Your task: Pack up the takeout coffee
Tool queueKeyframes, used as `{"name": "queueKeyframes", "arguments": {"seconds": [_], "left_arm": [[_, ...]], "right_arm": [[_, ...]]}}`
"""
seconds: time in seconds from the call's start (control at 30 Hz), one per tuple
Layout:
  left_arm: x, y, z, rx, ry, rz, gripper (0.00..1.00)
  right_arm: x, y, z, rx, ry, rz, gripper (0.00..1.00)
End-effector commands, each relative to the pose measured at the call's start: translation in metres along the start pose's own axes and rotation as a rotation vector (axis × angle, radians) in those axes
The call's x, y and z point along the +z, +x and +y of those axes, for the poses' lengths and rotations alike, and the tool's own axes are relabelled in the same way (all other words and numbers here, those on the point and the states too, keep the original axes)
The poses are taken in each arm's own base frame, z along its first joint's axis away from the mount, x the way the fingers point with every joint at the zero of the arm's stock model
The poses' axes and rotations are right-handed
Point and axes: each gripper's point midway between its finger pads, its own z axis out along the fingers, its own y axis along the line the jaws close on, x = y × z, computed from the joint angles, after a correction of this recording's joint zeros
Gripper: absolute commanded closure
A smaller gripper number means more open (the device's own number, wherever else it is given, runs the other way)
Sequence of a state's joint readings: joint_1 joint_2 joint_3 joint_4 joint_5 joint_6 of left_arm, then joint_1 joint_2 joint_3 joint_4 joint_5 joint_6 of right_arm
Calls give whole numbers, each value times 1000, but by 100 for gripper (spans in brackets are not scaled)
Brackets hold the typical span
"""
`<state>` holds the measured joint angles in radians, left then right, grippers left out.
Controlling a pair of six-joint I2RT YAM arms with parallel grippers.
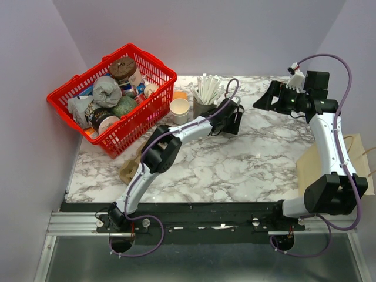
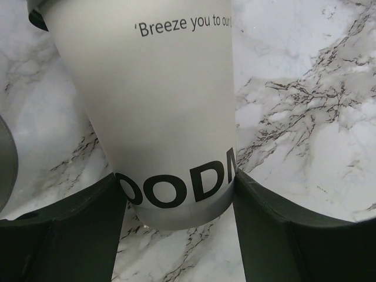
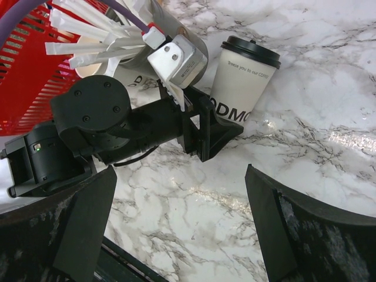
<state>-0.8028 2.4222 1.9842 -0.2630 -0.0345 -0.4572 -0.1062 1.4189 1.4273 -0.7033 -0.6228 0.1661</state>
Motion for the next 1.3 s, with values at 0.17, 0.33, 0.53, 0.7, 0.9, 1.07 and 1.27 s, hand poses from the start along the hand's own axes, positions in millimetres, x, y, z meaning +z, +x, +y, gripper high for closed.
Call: {"name": "queueKeyframes", "arguments": {"seconds": [0.17, 0.33, 0.53, 0.7, 0.9, 1.07, 1.27], "left_arm": [[-30, 3, -2, 55, 73, 52, 35], [-49, 21, -7, 95, 185, 77, 43], [-91, 26, -28, 203, 381, -33, 46], [-121, 31, -38, 283, 482, -96, 49], [-142, 43, -41, 345, 546, -110, 50], [-161, 45, -49, 373, 600, -128, 50], [-181, 61, -53, 490, 662, -125, 52]], "right_arm": [[-7, -3, 6, -3, -25, -30, 0], [-5, 6, 7, -16, -51, -4, 0], [7, 50, 11, 52, -155, 115, 0], [19, 91, 10, 138, -234, 199, 0], [28, 103, 13, 151, -314, 235, 0], [35, 100, 18, 120, -345, 245, 0], [34, 80, 22, -26, -388, 225, 0]]}}
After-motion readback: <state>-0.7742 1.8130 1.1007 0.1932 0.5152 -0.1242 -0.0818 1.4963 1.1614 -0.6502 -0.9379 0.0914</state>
